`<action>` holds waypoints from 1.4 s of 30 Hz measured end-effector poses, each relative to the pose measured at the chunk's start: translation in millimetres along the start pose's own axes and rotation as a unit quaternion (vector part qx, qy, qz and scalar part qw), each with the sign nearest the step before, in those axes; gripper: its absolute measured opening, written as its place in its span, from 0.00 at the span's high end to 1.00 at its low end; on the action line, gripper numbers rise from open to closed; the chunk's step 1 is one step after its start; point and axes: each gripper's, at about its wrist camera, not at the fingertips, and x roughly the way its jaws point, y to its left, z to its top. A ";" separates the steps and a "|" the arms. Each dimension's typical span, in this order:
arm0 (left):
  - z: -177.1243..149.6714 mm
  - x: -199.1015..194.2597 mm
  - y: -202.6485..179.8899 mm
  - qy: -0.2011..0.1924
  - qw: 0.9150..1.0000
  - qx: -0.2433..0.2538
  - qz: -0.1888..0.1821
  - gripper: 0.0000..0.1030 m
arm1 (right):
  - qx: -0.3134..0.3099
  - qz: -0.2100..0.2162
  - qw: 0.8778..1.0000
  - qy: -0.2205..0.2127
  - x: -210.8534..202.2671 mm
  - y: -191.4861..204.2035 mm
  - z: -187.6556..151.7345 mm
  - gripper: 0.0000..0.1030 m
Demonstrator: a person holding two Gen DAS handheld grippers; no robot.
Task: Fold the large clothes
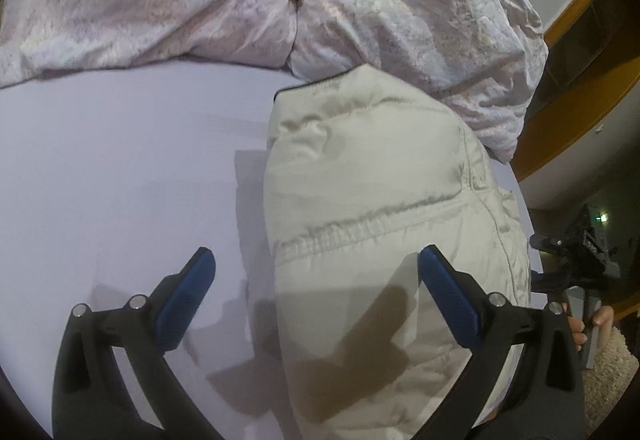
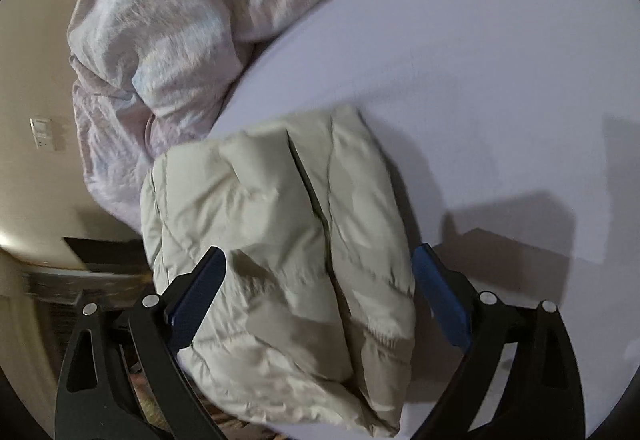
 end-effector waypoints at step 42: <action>-6.9 66.8 43.4 0.097 0.958 -0.172 -0.209 0.02 | 0.014 0.078 0.994 0.075 59.2 6.6 -16.5 0.01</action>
